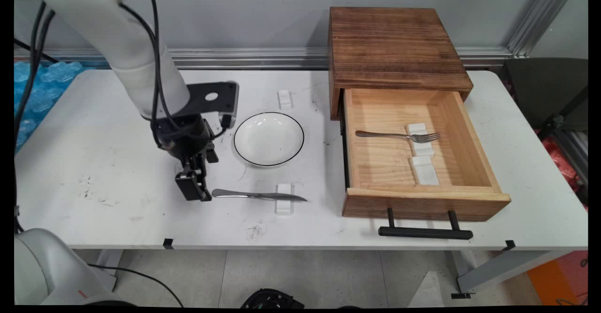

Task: Pick up the knife from the right of the white plate

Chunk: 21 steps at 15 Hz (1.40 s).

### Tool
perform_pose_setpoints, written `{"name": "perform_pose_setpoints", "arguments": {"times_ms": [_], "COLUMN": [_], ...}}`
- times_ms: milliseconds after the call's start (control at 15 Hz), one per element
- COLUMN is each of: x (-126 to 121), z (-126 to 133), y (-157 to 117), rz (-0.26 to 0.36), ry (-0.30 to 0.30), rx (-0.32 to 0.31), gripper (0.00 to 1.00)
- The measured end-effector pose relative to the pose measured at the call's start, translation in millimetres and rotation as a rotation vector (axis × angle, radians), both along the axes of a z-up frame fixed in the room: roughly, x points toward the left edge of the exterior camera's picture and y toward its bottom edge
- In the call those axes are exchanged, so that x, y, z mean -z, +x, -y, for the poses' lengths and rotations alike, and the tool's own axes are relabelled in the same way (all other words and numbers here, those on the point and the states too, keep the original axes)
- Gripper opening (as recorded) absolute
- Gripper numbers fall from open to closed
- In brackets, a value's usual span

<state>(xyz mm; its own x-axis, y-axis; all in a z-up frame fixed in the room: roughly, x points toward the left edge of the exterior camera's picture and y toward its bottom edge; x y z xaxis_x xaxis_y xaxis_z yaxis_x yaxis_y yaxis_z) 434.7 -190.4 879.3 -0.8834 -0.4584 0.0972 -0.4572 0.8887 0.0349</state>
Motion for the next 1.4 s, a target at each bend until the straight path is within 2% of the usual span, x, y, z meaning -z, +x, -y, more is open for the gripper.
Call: {"name": "perform_pose_setpoints", "arguments": {"times_ms": [200, 867, 1400], "x": [24.7, 76.9, 95.4], "z": [2.2, 16.6, 22.5], "y": [2.1, 6.4, 2.9], "rz": [-0.015, -0.081, -0.109], "ry": [-0.025, -0.076, -0.09], "rx": [-0.007, 0.084, 0.121], "gripper": [1.0, 1.0, 1.0]}}
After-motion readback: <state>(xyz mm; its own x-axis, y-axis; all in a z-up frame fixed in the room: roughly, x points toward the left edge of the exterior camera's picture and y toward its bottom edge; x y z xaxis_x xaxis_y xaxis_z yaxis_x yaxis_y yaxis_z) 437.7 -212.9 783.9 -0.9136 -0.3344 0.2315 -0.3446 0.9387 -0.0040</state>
